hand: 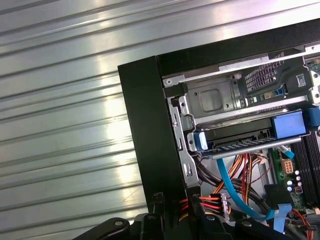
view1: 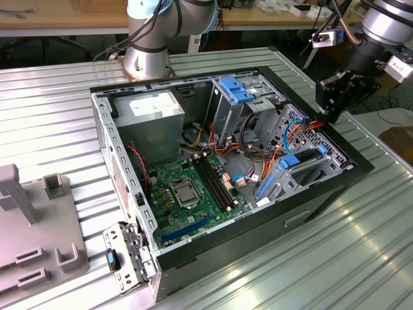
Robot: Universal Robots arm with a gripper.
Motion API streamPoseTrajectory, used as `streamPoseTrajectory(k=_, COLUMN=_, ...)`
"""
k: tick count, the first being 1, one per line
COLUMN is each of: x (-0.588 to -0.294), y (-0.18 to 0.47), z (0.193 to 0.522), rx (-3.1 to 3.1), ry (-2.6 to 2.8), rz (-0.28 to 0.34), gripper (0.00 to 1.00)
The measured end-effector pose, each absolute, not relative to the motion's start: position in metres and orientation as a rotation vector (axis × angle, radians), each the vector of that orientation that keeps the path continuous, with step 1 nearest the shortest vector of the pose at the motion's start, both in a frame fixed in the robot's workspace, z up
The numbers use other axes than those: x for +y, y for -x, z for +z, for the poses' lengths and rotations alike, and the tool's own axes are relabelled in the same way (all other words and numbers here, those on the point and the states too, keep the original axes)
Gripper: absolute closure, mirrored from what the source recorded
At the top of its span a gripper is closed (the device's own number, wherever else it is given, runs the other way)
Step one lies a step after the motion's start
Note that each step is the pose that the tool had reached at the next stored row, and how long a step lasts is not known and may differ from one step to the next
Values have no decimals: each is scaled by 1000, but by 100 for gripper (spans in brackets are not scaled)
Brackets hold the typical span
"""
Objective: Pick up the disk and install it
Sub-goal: 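Insert the first disk wire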
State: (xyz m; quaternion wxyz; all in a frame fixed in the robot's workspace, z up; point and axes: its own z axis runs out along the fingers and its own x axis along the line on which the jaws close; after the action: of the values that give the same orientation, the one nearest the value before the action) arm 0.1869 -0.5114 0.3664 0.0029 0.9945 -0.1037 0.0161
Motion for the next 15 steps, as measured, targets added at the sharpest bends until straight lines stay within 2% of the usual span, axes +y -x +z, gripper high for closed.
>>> streamPoseTrajectory(k=7, x=-511, y=-189, z=366, rx=-326, ry=-3118, rz=50, gripper=69)
streamPoseTrajectory(k=8, x=-511, y=-189, z=366, rx=-326, ry=-3118, rz=50, gripper=76)
streamPoseTrajectory(k=13, x=-511, y=-189, z=366, rx=-326, ry=-3118, rz=50, gripper=76)
streamPoseTrajectory(k=14, x=-511, y=-189, z=366, rx=-326, ry=-3118, rz=50, gripper=77)
streamPoseTrajectory(k=15, x=-511, y=-189, z=366, rx=-326, ry=-3118, rz=50, gripper=83)
